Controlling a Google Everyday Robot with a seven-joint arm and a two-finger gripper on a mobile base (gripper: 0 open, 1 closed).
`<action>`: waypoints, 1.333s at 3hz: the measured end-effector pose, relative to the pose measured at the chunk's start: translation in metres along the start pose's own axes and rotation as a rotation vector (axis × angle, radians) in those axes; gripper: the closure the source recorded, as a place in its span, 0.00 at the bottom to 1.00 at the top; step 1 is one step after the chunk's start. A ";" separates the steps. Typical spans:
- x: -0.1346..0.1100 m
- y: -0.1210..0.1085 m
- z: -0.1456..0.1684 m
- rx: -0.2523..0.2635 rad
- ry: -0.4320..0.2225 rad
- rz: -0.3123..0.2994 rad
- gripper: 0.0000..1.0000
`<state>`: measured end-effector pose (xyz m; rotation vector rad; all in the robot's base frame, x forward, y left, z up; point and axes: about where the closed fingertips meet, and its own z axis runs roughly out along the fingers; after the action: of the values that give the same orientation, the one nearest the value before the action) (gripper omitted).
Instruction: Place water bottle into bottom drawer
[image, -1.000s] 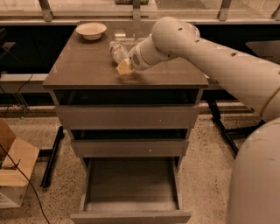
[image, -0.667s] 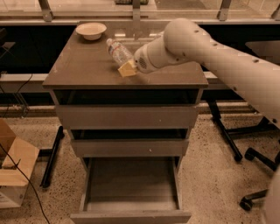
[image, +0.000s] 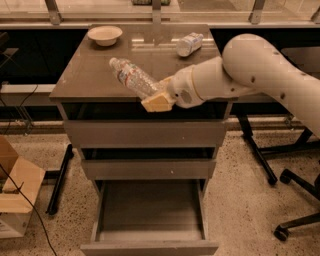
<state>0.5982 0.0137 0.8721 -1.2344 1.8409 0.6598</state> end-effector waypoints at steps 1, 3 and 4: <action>0.028 0.054 -0.025 -0.124 -0.018 -0.105 1.00; 0.122 0.134 0.009 -0.441 0.163 -0.428 1.00; 0.171 0.131 0.054 -0.476 0.297 -0.370 1.00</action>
Offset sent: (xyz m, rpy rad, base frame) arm -0.1822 -0.0101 -0.0870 -0.1849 -0.1648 0.8363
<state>0.4612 0.0202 0.6976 -2.0198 1.6620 0.7585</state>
